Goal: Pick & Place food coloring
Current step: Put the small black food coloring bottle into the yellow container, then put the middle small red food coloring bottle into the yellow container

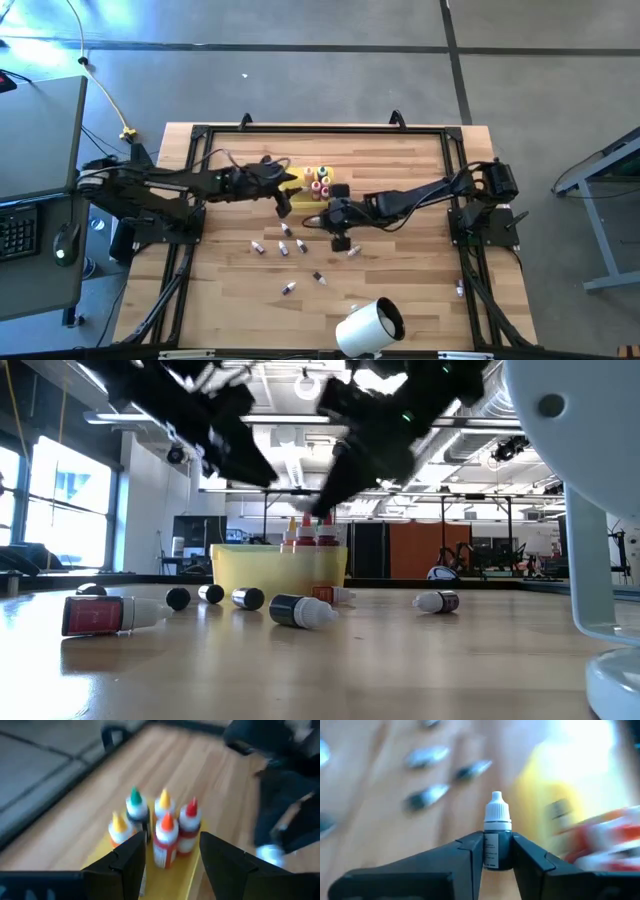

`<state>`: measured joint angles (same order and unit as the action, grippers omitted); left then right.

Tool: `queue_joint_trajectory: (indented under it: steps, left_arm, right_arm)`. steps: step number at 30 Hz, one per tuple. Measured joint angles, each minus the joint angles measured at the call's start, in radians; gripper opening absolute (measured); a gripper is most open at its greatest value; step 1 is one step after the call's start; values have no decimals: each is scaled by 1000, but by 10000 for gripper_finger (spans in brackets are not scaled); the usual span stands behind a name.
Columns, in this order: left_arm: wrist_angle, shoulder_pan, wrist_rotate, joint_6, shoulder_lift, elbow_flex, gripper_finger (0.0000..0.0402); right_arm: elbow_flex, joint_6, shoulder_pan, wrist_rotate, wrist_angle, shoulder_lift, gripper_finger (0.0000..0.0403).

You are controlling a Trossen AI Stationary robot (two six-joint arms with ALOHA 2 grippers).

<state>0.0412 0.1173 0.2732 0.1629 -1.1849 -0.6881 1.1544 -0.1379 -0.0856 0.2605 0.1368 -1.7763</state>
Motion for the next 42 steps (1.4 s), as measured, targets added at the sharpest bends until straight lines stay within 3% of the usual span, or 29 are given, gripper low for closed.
queue_joint_trajectory:
  steps: [4, 9, 12, 15, 22, 29, 32, 38, 42]
  left_arm:
    - [7, 0, 3, -23, 140, -1, 182]
    - [6, 0, -30, -28, 238, -1, 182]
    - [1, 0, -56, -27, 247, -1, 182]
    - [-8, 0, -81, -27, 239, -1, 182]
    - [-52, 0, -83, -18, 229, 0, 182]
    - [-82, 0, -103, 3, 229, 0, 182]
    - [-112, 0, -191, -2, 230, 0, 182]
    - [-255, -17, -512, -112, 273, -2, 182]
    - [-413, -107, -545, -158, 280, -2, 182]
  right_arm:
    - [78, -67, 22, 127, -9, -1, 83]
    - [169, -134, 79, 77, -6, -42, 83]
    - [182, -155, 112, 17, -19, -100, 83]
    - [200, -220, 129, 23, -50, -173, 83]
    - [291, -336, 118, 280, -41, -279, 94]
    - [320, -342, 108, 224, -9, -281, 147]
    - [333, -344, 84, 262, 7, -279, 165]
    - [369, -313, -18, 318, 164, -233, 171]
    - [372, -246, -94, 301, 240, -201, 172]
